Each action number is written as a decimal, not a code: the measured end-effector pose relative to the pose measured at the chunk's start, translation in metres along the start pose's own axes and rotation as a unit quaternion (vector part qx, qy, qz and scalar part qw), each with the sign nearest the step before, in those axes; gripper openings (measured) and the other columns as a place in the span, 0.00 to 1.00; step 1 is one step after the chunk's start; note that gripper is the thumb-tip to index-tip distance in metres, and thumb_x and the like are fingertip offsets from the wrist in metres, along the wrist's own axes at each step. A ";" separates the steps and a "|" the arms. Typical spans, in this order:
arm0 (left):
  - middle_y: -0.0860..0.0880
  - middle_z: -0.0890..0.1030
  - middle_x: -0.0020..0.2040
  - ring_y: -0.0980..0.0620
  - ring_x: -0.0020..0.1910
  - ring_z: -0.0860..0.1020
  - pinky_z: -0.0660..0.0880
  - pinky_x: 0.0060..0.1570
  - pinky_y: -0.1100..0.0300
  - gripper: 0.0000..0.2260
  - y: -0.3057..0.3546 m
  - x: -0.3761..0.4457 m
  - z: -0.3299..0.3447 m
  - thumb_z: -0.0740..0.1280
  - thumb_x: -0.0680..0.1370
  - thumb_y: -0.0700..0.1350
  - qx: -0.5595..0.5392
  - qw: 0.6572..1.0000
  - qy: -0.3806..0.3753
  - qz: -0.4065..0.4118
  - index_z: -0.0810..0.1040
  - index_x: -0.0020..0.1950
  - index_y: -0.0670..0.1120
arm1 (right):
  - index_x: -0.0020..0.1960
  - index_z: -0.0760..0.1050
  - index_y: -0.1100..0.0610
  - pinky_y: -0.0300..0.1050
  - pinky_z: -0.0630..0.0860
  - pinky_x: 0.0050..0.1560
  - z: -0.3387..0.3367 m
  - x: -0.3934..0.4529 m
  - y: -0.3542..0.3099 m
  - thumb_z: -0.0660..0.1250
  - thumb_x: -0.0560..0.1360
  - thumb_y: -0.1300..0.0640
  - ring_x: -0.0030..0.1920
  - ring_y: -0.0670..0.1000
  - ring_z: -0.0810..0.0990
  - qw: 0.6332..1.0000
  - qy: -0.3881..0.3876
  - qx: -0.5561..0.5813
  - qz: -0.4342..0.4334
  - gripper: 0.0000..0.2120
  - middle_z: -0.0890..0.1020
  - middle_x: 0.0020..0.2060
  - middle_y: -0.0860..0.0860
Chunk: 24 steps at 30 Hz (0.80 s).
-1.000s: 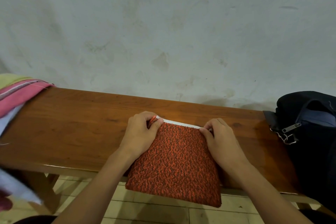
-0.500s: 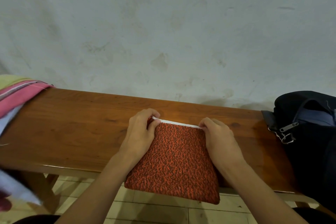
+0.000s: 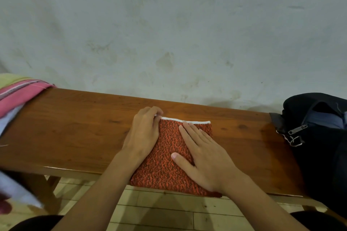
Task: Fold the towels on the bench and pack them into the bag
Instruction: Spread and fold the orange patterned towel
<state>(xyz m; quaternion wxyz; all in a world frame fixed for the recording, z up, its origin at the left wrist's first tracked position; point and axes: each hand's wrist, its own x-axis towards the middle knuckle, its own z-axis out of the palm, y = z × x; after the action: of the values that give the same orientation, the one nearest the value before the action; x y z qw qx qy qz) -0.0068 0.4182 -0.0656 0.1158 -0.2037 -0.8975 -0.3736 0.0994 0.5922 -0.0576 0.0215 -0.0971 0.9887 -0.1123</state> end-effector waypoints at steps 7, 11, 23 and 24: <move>0.50 0.70 0.74 0.55 0.73 0.65 0.55 0.77 0.53 0.24 0.056 -0.023 -0.009 0.48 0.81 0.50 0.135 0.980 -0.115 0.092 0.67 0.75 0.47 | 0.80 0.35 0.49 0.45 0.38 0.79 0.005 0.016 0.009 0.25 0.73 0.30 0.77 0.42 0.34 0.999 0.010 -0.024 0.030 0.41 0.37 0.79 0.45; 0.53 0.51 0.81 0.57 0.79 0.46 0.41 0.78 0.53 0.34 0.047 -0.036 0.015 0.29 0.77 0.57 0.215 0.957 -0.179 0.077 0.48 0.81 0.50 | 0.79 0.34 0.47 0.44 0.35 0.77 0.006 0.020 0.013 0.17 0.68 0.34 0.78 0.44 0.33 0.998 0.019 -0.034 0.057 0.42 0.37 0.79 0.46; 0.50 0.36 0.80 0.50 0.78 0.34 0.41 0.78 0.48 0.28 0.026 -0.021 0.015 0.41 0.83 0.60 0.223 0.953 -0.205 -0.010 0.38 0.80 0.51 | 0.80 0.37 0.50 0.40 0.34 0.75 -0.002 0.022 0.027 0.38 0.81 0.37 0.77 0.41 0.35 0.992 0.011 0.004 0.122 0.32 0.40 0.80 0.46; 0.51 0.36 0.80 0.50 0.78 0.35 0.40 0.78 0.49 0.28 0.023 -0.021 0.016 0.41 0.83 0.60 0.216 0.955 -0.205 -0.017 0.38 0.80 0.50 | 0.81 0.37 0.51 0.40 0.34 0.76 -0.002 0.022 0.027 0.39 0.81 0.37 0.77 0.42 0.35 0.992 0.011 0.002 0.126 0.33 0.40 0.80 0.46</move>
<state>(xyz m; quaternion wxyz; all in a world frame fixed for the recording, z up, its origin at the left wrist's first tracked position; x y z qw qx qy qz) 0.0211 0.4385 -0.0694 -0.0354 -0.2311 -0.9645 -0.1231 0.0727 0.6141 -0.0626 0.0247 0.0296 0.9929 -0.1121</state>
